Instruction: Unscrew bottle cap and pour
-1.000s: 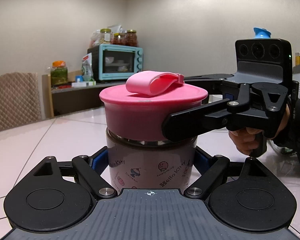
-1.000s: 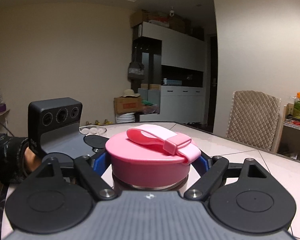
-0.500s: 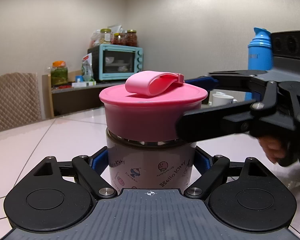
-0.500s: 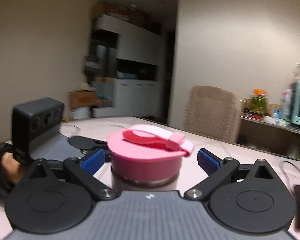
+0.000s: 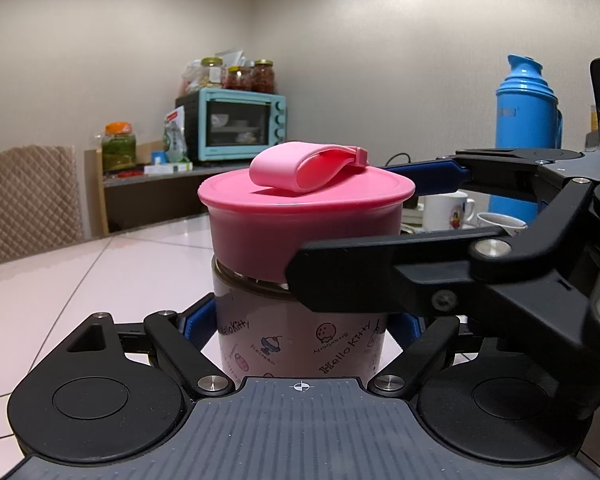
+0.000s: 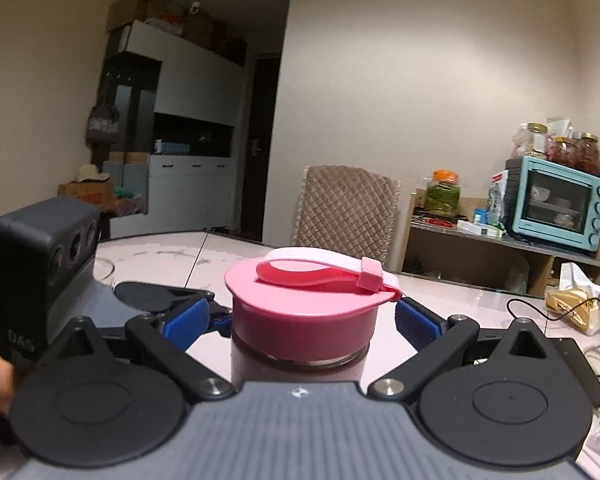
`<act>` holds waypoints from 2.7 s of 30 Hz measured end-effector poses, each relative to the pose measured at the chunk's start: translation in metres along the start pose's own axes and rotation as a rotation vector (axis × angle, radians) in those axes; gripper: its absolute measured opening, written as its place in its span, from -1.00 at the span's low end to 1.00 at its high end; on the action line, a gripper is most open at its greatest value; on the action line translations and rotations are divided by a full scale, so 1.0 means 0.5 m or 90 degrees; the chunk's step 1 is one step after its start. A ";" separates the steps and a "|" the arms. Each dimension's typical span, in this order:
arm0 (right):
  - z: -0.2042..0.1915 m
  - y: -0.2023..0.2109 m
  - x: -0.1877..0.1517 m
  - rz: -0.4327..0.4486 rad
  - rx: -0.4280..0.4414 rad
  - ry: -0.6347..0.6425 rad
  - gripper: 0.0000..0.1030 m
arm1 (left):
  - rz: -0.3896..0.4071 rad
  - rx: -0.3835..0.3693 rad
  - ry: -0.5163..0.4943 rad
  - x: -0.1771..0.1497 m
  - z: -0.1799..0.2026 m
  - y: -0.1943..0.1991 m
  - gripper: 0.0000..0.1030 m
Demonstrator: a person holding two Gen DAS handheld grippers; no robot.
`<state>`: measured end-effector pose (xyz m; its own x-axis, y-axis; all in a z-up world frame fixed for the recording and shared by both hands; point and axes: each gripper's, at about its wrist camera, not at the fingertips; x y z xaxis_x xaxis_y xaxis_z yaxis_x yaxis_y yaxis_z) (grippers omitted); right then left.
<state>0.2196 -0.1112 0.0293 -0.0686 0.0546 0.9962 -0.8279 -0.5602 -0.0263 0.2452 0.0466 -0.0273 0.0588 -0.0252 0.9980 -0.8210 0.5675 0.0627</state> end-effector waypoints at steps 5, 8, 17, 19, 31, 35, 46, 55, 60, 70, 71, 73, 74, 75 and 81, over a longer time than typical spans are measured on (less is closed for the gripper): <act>0.001 -0.002 -0.007 0.001 -0.018 -0.006 0.96 | 0.000 0.000 0.000 -0.001 -0.001 0.000 0.74; -0.002 -0.006 -0.009 -0.002 -0.025 -0.008 0.96 | 0.000 0.000 0.001 -0.001 -0.002 -0.001 0.74; -0.018 -0.016 -0.008 -0.005 -0.047 -0.015 0.95 | 0.000 0.000 0.001 -0.003 -0.004 -0.001 0.74; -0.020 -0.018 -0.008 -0.005 -0.051 -0.016 0.95 | 0.000 0.000 0.001 -0.003 -0.003 -0.001 0.74; -0.023 -0.025 -0.012 -0.001 -0.074 -0.016 0.82 | 0.000 0.000 0.000 -0.004 -0.002 -0.001 0.74; -0.025 -0.021 -0.015 -0.002 -0.060 -0.022 0.65 | 0.000 0.000 0.000 -0.004 -0.003 -0.002 0.74; 0.026 -0.019 -0.024 0.016 0.040 -0.034 0.65 | 0.001 0.000 0.003 -0.004 -0.011 -0.005 0.74; 0.138 -0.042 -0.028 0.020 0.243 -0.090 0.65 | 0.001 -0.001 0.003 -0.004 -0.013 -0.010 0.74; 0.167 -0.061 -0.016 0.015 0.326 -0.059 0.65 | 0.001 -0.001 0.002 -0.003 -0.011 -0.012 0.74; 0.188 -0.071 0.001 0.015 0.371 -0.055 0.65 | 0.001 0.000 0.002 -0.004 -0.011 -0.014 0.74; 0.187 -0.071 0.004 0.015 0.370 -0.055 0.65 | 0.001 0.000 0.002 -0.004 -0.011 -0.013 0.74; 0.189 -0.071 0.005 0.016 0.370 -0.056 0.65 | 0.001 -0.001 0.002 -0.004 -0.012 -0.013 0.74; 0.190 -0.071 0.006 0.016 0.369 -0.057 0.65 | 0.001 -0.001 0.002 -0.003 -0.011 -0.013 0.74; 0.188 -0.068 0.004 0.016 0.368 -0.057 0.65 | 0.001 -0.001 0.002 -0.003 -0.011 -0.013 0.74; 0.176 -0.040 -0.007 0.013 0.329 -0.054 0.80 | 0.001 -0.001 0.003 -0.003 -0.013 -0.015 0.74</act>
<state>0.2852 -0.1730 0.0335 -0.0185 -0.0161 0.9997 -0.4433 -0.8961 -0.0226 0.2549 0.0476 -0.0295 0.0601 -0.0206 0.9980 -0.8203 0.5687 0.0611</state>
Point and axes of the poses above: each gripper's, at about its wrist camera, not at the fingertips, and y roughly against the way its jaws point, z to its right, x to its top, and after that the axes turned 14 degrees about z, right-handed
